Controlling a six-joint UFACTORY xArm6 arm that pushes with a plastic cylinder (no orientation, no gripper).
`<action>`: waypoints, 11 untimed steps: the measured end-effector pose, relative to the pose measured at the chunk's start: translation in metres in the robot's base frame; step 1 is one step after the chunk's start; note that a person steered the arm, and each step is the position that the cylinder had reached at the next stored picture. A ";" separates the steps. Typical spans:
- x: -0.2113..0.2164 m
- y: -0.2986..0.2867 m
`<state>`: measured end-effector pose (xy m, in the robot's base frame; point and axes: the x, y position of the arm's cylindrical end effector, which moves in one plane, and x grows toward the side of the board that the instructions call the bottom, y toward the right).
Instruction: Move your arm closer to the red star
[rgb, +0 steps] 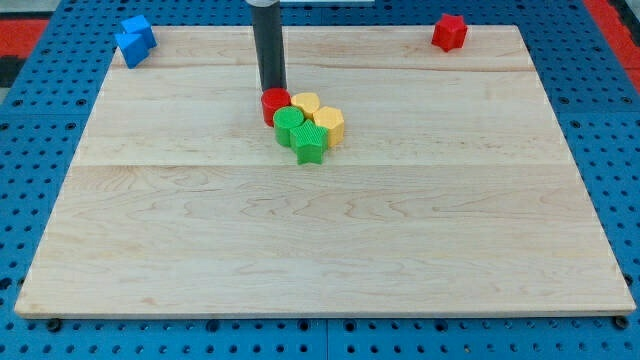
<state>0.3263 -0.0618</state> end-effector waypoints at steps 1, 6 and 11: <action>-0.006 0.001; -0.088 0.317; -0.134 0.209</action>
